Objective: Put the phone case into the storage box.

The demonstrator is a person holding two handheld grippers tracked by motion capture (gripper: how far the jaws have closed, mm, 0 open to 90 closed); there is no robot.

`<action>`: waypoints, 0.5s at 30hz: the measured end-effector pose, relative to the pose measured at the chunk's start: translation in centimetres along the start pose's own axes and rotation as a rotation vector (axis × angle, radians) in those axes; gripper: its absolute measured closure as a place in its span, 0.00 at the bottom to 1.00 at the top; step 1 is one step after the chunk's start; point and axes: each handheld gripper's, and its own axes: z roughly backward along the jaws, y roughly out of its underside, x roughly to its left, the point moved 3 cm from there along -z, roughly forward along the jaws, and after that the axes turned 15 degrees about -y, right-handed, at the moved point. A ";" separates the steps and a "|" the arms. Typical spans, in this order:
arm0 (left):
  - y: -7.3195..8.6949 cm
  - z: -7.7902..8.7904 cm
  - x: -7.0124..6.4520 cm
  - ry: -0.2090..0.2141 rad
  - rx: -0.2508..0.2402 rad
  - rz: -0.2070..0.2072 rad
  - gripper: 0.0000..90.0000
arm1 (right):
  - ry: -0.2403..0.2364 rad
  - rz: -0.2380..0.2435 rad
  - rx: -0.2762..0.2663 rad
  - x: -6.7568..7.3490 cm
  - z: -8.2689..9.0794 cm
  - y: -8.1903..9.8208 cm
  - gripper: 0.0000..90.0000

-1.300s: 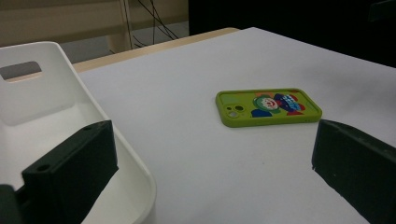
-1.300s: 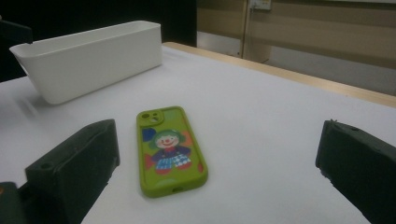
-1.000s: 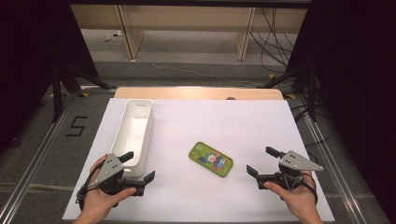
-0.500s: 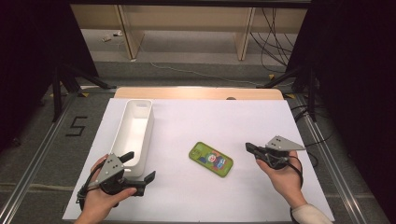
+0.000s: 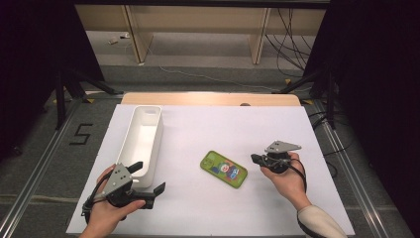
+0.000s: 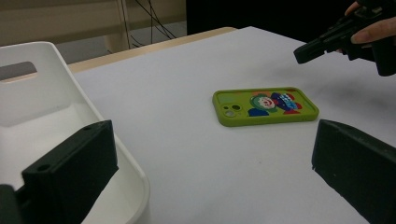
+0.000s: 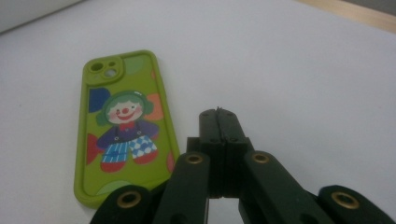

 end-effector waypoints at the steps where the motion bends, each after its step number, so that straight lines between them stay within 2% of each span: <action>1: 0.0 0.0 0.0 0.000 0.001 0.000 0.00 | -0.011 -0.001 0.025 0.0 -0.6 0.1 1.00; 3: 0.0 0.0 0.0 0.001 0.001 -0.001 0.00 | -0.013 -0.001 0.038 0.0 -0.9 0.1 1.00; 7: 0.0 0.0 0.0 0.003 0.000 -0.001 0.00 | -0.032 0.005 0.103 0.0 -2.3 0.2 1.00; 9: 0.0 0.0 0.0 0.004 0.002 -0.003 0.00 | -0.035 0.007 0.108 0.0 -2.5 0.2 1.00; 11: 0.0 0.1 0.0 0.003 -0.001 0.001 0.00 | -0.033 0.017 0.141 0.0 -3.1 0.3 1.00; 15: 0.0 0.1 0.0 0.004 -0.001 -0.001 0.00 | -0.035 0.024 0.169 -0.1 -3.6 0.4 1.00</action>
